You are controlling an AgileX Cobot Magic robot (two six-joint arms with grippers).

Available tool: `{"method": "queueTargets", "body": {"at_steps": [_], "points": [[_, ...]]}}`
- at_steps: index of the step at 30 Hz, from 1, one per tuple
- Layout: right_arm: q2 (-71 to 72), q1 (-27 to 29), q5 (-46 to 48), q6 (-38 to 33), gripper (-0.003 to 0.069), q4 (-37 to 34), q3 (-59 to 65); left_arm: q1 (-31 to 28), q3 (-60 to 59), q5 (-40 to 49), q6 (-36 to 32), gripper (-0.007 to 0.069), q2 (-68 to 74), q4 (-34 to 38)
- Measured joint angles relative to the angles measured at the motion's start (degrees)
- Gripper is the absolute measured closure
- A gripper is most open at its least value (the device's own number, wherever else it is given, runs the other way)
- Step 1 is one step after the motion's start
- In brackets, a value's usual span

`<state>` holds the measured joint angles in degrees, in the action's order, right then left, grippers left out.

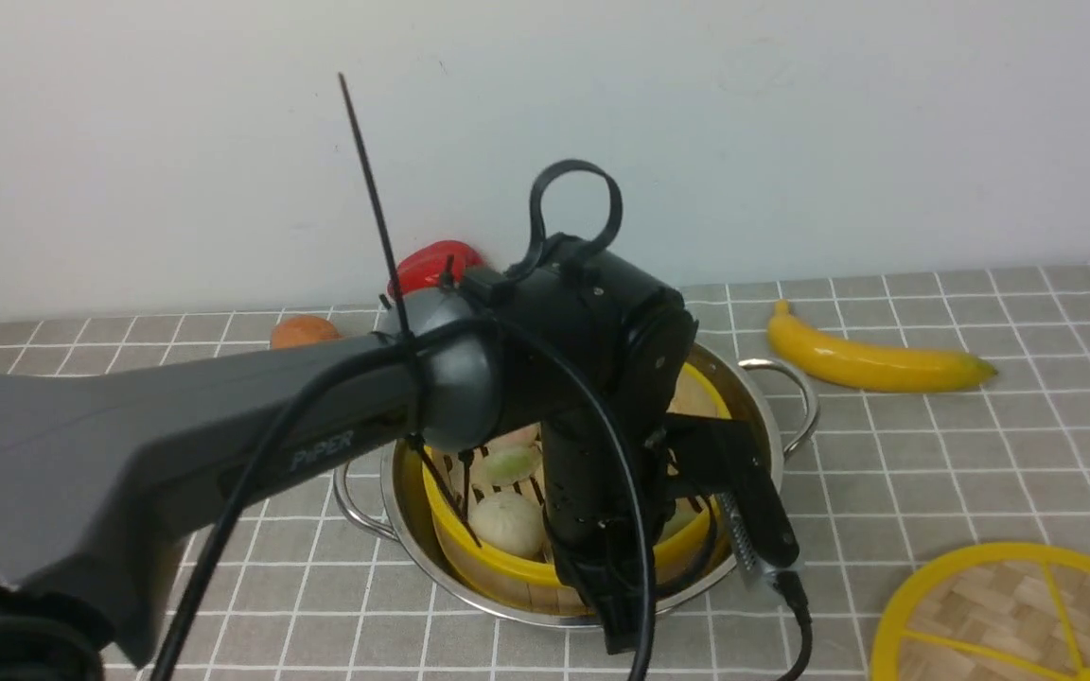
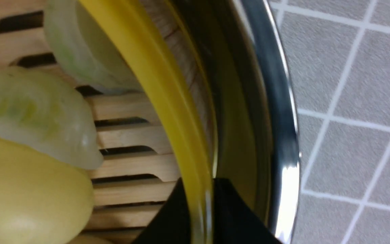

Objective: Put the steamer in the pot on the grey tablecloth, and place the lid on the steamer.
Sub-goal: 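Place the bamboo steamer basket with dumplings into the steel pot with the left gripper, then move the gripper down to the bamboo steamer lid and grasp its center knob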

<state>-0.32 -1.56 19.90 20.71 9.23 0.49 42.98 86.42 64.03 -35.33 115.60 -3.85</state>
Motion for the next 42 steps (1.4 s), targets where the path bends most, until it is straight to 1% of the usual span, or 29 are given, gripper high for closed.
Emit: {"method": "queueTargets", "body": {"at_steps": [5,8,11,12,13,14,15,16,18,19,21,22,24,26,29,30,31,33,35,36,37,38,39,40,41,42], "points": [[0.0,0.0,0.0,0.0,0.0414,0.0,0.0,0.1,0.0,-0.2,0.7,0.0575,0.2,-0.5],[0.0,0.0,0.0,0.0,0.0414,0.0,0.0,0.2,0.0,0.3,2.2,0.0575,0.2,-0.8],[0.0,0.0,0.0,0.0,0.0414,0.0,0.0,0.2,0.1,1.3,4.0,0.0557,0.2,-0.8],[0.0,0.0,0.0,0.0,0.0414,0.0,0.0,0.2,0.1,2.1,4.5,0.0538,0.2,-0.8],[0.0,0.0,0.0,0.0,0.0414,0.0,0.0,0.2,0.1,3.7,5.4,0.0478,0.2,-0.8],[0.0,0.0,0.0,0.0,0.0414,0.0,0.0,0.2,0.1,4.2,5.7,0.044,0.2,-0.8],[0.0,0.0,0.0,0.0,0.0414,0.0,0.0,0.2,0.1,4.4,5.7,0.042,0.2,-0.8],[0.0,0.0,0.0,0.0,0.0414,0.0,0.0,0.2,0.2,4.4,5.9,0.0332,0.2,-1.5],[0.0,0.0,0.0,0.0,0.0414,0.0,0.0,0.1,0.2,4.3,6.3,0.0237,0.2,-2.1],[0.0,0.0,0.0,0.0,0.0414,0.0,0.0,0.0,0.3,4.3,6.8,0.0158,0.2,-2.3],[0.0,0.0,0.0,0.0,0.0414,0.0,0.0,0.0,0.5,4.3,7.3,0.0104,0.2,-2.4],[0.0,0.0,0.0,0.0,0.0414,0.0,0.0,0.0,0.9,4.4,7.9,0.0021,0.2,-2.4],[0.0,0.0,0.0,0.0,0.0414,0.0,0.0,0.0,2.0,4.7,8.4,-0.0031,0.2,-2.2],[0.0,0.0,0.0,0.0,0.0414,0.0,0.0,0.0,3.0,5.2,8.4,-0.0047,0.2,-1.9],[0.0,0.0,0.0,0.0,0.0414,0.0,0.0,0.0,6.6,5.8,8.5,-0.0055,0.2,-1.5],[0.0,0.0,0.0,0.0,0.0414,0.0,0.0,0.0,10.3,5.8,8.5,-0.0035,0.2,-1.5],[0.0,0.0,0.0,0.0,0.0414,0.0,0.0,0.0,10.7,5.8,8.5,-0.0035,0.2,-1.5],[0.0,0.0,0.0,0.0,0.0414,0.0,0.0,0.0,16.2,5.8,9.3,0.0018,0.0,-2.6],[0.0,0.0,0.0,0.0,0.0414,0.0,0.0,0.0,18.1,5.9,9.6,0.0036,-0.3,-3.2],[0.0,0.0,0.0,0.0,0.0414,0.0,0.0,0.0,21.0,6.0,10.3,0.0079,-0.9,-4.4],[0.0,0.0,0.0,0.0,0.0414,0.0,0.0,0.0,21.3,6.0,10.6,0.0084,-1.1,-4.8],[0.0,0.0,0.0,0.0,0.0414,0.0,0.0,0.0,23.1,6.0,11.7,0.0111,-1.7,-6.2],[0.0,0.0,0.0,0.0,0.0414,0.0,0.0,0.0,26.5,6.1,14.3,0.0165,-3.1,-8.9],[0.0,0.0,0.0,0.0,0.0414,0.0,0.0,0.0,26.9,6.1,15.1,0.0172,-3.3,-9.6],[0.0,0.0,0.0,0.0,0.0414,0.0,0.0,0.0,28.9,6.1,17.2,0.0206,-4.2,-11.3],[0.0,0.0,0.0,0.0,0.0414,0.0,0.0,0.0,32.2,6.2,20.6,0.0267,-5.8,-13.7]]}}
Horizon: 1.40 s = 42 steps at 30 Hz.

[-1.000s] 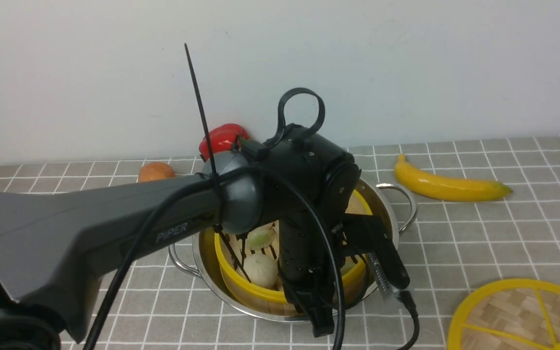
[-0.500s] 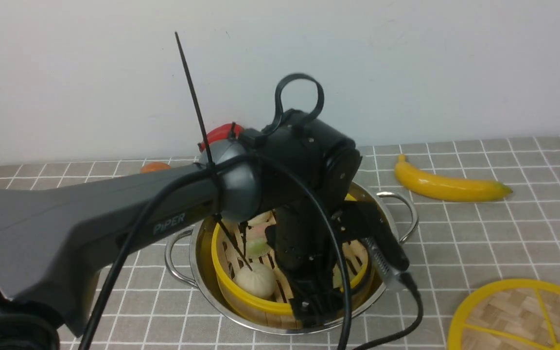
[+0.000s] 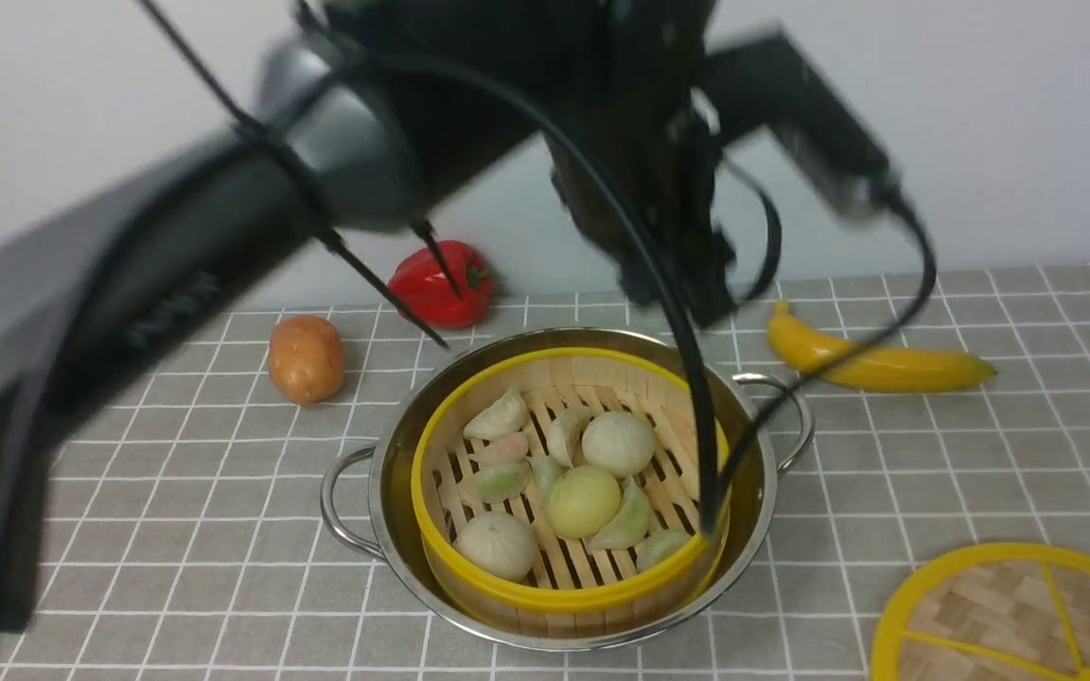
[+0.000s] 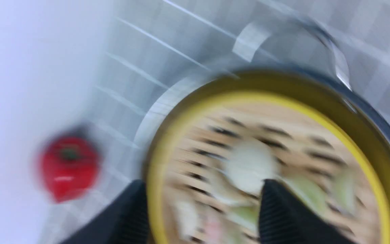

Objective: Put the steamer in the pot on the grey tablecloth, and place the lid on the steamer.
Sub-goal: 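Move the gripper down to the bamboo steamer lid and grasp its center knob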

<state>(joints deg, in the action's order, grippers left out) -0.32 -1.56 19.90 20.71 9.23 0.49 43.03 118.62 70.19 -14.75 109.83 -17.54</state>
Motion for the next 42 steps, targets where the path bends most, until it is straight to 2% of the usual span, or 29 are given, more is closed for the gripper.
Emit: {"method": "queueTargets", "body": {"at_steps": [1,2,6,8,10,13,20,25,27,29,30,31,32,33,38,42], "points": [[0.0,0.0,0.0,0.0,0.0414,0.0,0.0,0.0,2.0,0.0,2.0,0.0307,-1.1,-0.9],[0.0,0.0,0.0,0.0,0.0414,0.0,0.0,0.0,2.0,0.0,2.0,0.0307,-1.3,-0.9],[0.0,0.0,0.0,0.0,0.0414,0.0,0.0,0.0,10.0,0.0,11.1,0.0489,-5.5,-2.0],[0.0,0.0,0.0,0.0,0.0414,0.0,0.0,0.0,11.8,0.0,12.7,0.0538,-6.6,-2.2],[0.0,0.0,0.0,0.0,0.0414,0.0,0.0,0.0,14.0,0.0,14.2,0.0619,-8.1,-2.5],[0.0,0.0,0.0,0.0,0.0414,0.0,0.0,0.0,14.5,-0.1,14.3,0.0648,-8.5,-3.1],[0.0,0.0,0.0,0.0,0.0414,0.0,0.0,-0.2,12.6,-1.2,14.8,0.0647,-8.8,-5.6],[0.0,0.0,0.0,0.0,0.0414,0.0,0.0,-2.5,-1.9,-5.5,15.5,0.0646,-15.4,-6.7],[0.0,0.0,0.0,0.0,0.0414,0.0,0.0,-6.2,-17.0,-13.6,16.7,0.0643,-24.0,-5.8],[0.0,0.0,0.0,0.0,0.0414,0.0,0.0,-9.4,-24.4,-18.5,17.3,0.0638,-28.7,-4.5],[0.0,0.0,0.0,0.0,0.0414,0.0,0.0,-14.5,-35.4,-26.5,18.4,0.0633,-35.8,-1.5],[0.0,0.0,0.0,0.0,0.0414,0.0,0.0,-16.0,-36.5,-27.5,18.5,0.0633,-36.6,-1.2],[0.0,0.0,0.0,0.0,0.0414,0.0,0.0,-23.2,-48.2,-36.4,19.0,0.0633,-43.7,2.6],[0.0,0.0,0.0,0.0,0.0414,0.0,0.0,-26.5,-52.7,-39.7,19.3,0.0633,-46.3,4.8],[0.0,0.0,0.0,0.0,0.0414,0.0,0.0,-44.9,-78.4,-53.4,19.8,0.0624,-60.0,13.1],[0.0,0.0,0.0,0.0,0.0414,0.0,0.0,-52.4,-94.5,-58.6,18.9,0.0623,-72.1,14.7]]}}
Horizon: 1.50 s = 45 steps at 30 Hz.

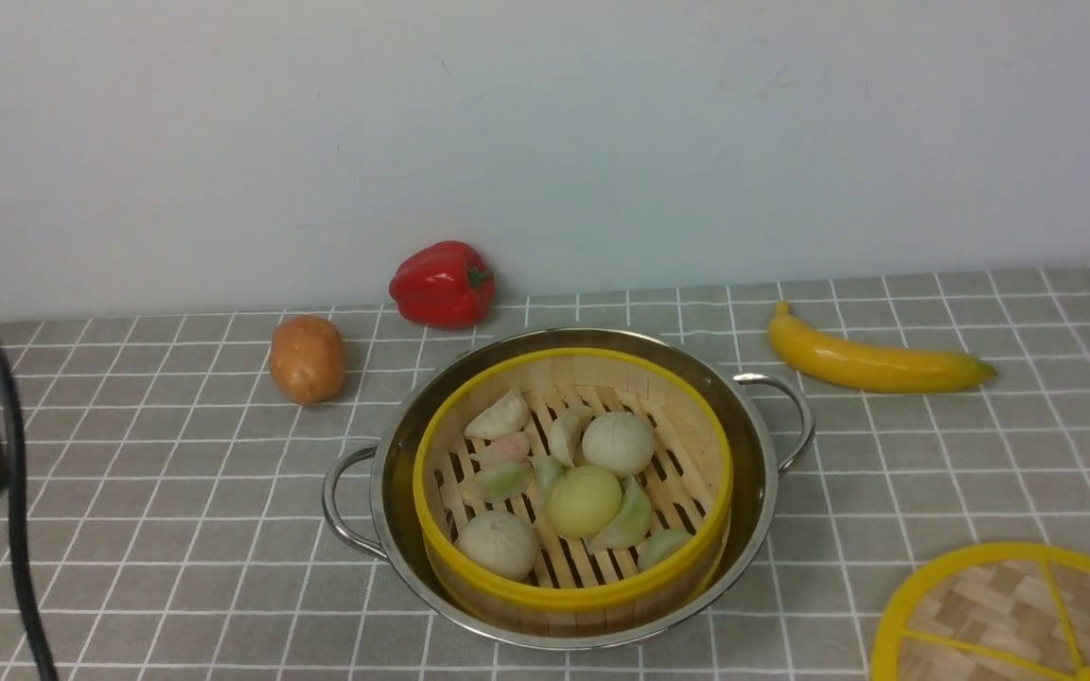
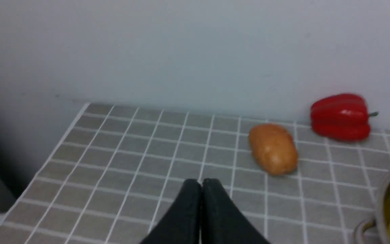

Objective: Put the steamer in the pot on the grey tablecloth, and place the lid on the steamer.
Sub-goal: 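Move the gripper down to the bamboo steamer lid and grasp its center knob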

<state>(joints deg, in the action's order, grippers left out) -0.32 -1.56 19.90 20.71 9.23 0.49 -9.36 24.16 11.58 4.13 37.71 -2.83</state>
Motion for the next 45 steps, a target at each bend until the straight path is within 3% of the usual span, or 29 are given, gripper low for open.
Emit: {"method": "queueTargets", "body": {"at_steps": [3,10,20,45], "points": [[0.0,0.0,0.0,0.0,0.0414,0.0,0.0,-1.7,-12.6,-2.3,-1.8,0.0613,-12.4,0.4],[0.0,0.0,0.0,0.0,0.0414,0.0,0.0,-1.7,-24.1,-0.7,-2.3,0.0604,-27.8,0.5],[0.0,0.0,0.0,0.0,0.0414,0.0,0.0,-1.7,-24.6,8.5,-6.8,0.0578,-37.5,0.6],[0.0,0.0,0.0,0.0,0.0414,0.0,0.0,-1.7,-24.6,9.6,-7.3,0.0538,-37.6,0.6]]}}
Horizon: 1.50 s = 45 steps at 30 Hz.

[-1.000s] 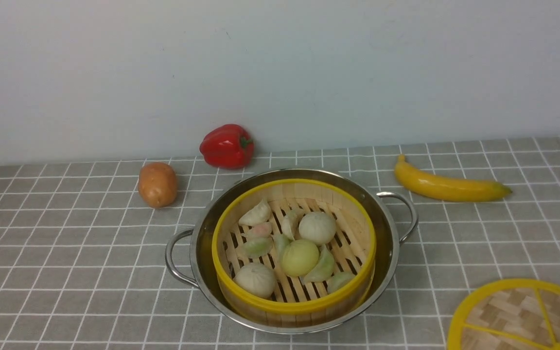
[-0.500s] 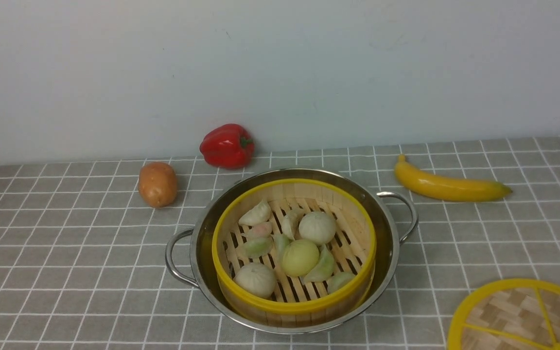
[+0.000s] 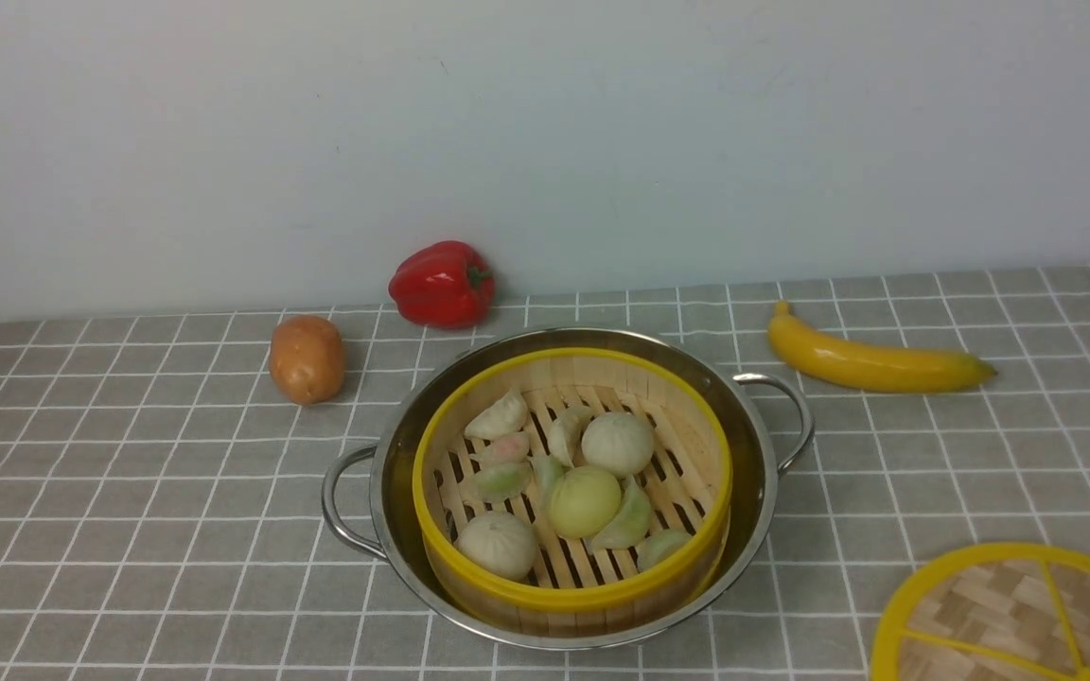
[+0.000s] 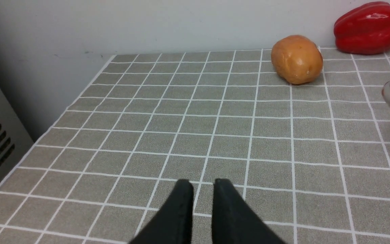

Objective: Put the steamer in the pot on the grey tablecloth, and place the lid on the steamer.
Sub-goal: 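Move the gripper down to the bamboo steamer lid and grasp its center knob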

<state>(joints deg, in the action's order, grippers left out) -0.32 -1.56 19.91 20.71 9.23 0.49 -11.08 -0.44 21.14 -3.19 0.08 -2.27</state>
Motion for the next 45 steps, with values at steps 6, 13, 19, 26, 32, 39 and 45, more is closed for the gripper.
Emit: {"method": "queueTargets", "body": {"at_steps": [6,13,19,26,32,39,45], "points": [[0.0,0.0,0.0,0.0,0.0414,0.0,0.0,0.0,0.0,0.0,0.0,0.0529,0.0,0.0],[0.0,0.0,0.0,0.0,0.0414,0.0,0.0,0.0,0.0,0.0,0.0,0.051,0.0,0.0],[0.0,0.0,0.0,0.0,0.0414,0.0,0.0,0.0,0.0,0.0,-0.1,0.0505,0.0,0.0],[0.0,0.0,0.0,0.0,0.0414,0.0,0.0,0.0,0.0,0.0,-0.1,0.0488,0.0,0.0],[0.0,0.0,0.0,0.0,0.0414,0.0,0.0,0.0,0.0,0.0,-0.1,0.0476,0.0,0.0],[0.0,0.0,0.0,0.0,0.0414,0.0,0.0,0.0,0.0,0.0,-0.1,0.0465,0.0,0.0],[0.0,0.0,0.0,0.0,0.0414,0.0,0.0,0.0,0.0,0.0,-0.1,0.0454,0.0,0.0]]}}
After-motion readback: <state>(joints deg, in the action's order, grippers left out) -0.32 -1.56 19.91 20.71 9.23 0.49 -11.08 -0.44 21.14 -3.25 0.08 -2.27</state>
